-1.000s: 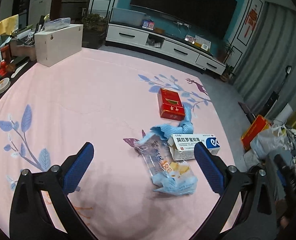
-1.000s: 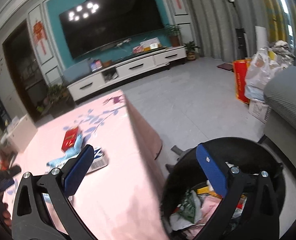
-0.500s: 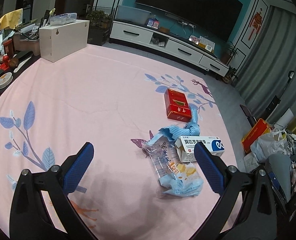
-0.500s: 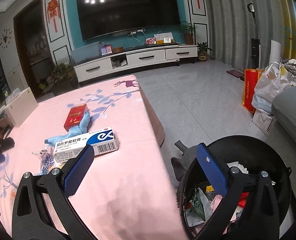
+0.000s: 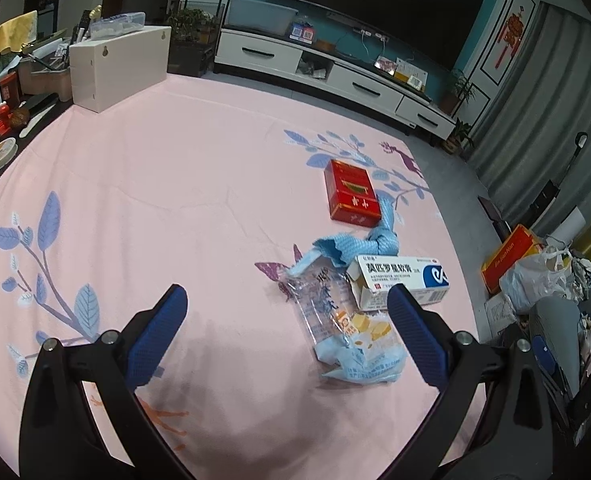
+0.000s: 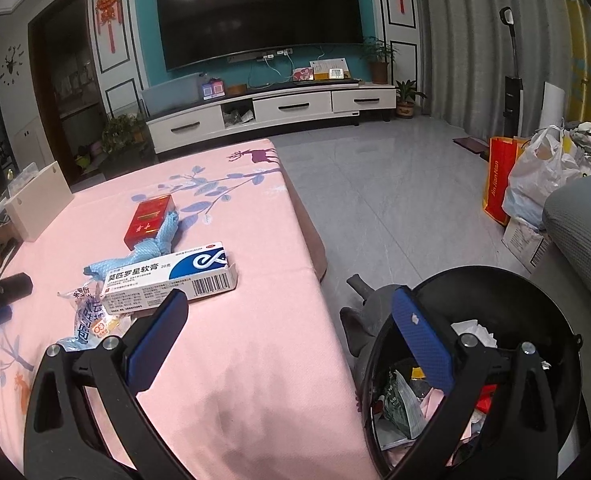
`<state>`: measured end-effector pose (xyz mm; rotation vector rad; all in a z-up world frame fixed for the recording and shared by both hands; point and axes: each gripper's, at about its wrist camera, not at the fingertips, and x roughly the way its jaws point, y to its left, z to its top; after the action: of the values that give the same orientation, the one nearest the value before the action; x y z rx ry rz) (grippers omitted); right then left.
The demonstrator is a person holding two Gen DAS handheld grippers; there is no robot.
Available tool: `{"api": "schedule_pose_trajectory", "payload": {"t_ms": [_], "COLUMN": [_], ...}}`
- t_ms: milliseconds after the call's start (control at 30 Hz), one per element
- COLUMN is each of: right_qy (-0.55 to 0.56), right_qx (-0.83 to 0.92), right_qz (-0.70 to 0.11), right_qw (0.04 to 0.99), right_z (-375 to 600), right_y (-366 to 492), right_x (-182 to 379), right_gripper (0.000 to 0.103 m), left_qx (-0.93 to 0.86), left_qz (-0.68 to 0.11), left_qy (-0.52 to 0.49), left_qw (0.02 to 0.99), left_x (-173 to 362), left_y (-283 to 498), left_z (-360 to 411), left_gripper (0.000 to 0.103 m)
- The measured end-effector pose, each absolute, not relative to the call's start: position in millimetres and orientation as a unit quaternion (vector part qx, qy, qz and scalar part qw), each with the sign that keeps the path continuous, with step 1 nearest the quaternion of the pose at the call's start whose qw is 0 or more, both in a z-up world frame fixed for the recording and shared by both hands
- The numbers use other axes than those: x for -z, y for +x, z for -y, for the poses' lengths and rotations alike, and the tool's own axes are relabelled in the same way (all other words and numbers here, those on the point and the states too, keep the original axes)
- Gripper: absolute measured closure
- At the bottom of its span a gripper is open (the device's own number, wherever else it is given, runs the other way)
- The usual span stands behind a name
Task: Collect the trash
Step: 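Move both tools back over the remaining trash on the table, then grasp the clear plastic wrapper with the left tool while the right tool grasps the red cigarette box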
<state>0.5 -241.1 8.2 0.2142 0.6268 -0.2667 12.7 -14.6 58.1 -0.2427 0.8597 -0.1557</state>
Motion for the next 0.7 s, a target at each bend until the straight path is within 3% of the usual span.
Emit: {"api": "schedule_pose_trajectory", "payload": {"t_ms": [500, 567, 633, 667, 700], "right_qy": [0.128, 0.130, 0.131, 0.131, 0.131], "right_qx": [0.136, 0.135, 0.134, 0.134, 0.132], "right_qz": [-0.314, -0.316, -0.317, -0.318, -0.319], "right_qw": [0.931, 0.930, 0.930, 0.929, 0.929], "right_z": [251, 252, 253, 254, 253], "right_y": [-1, -1, -1, -2, -1], "right_x": [-7, -7, -7, -7, -7], "right_gripper": [0.003, 0.003, 0.004, 0.004, 0.004], "left_qx": [0.148, 0.153, 0.158, 0.158, 0.154], "left_qz": [-0.495, -0.495, -0.502, -0.497, -0.493], "left_qy": [-0.092, -0.087, -0.089, -0.089, -0.089], "left_qw": [0.851, 0.851, 0.845, 0.849, 0.852], "left_x": [-13, -9, -3, -3, -4], "left_y": [18, 18, 19, 18, 19], "left_z": [67, 73, 77, 78, 78], "left_gripper": [0.005, 0.015, 0.034, 0.034, 0.040]}}
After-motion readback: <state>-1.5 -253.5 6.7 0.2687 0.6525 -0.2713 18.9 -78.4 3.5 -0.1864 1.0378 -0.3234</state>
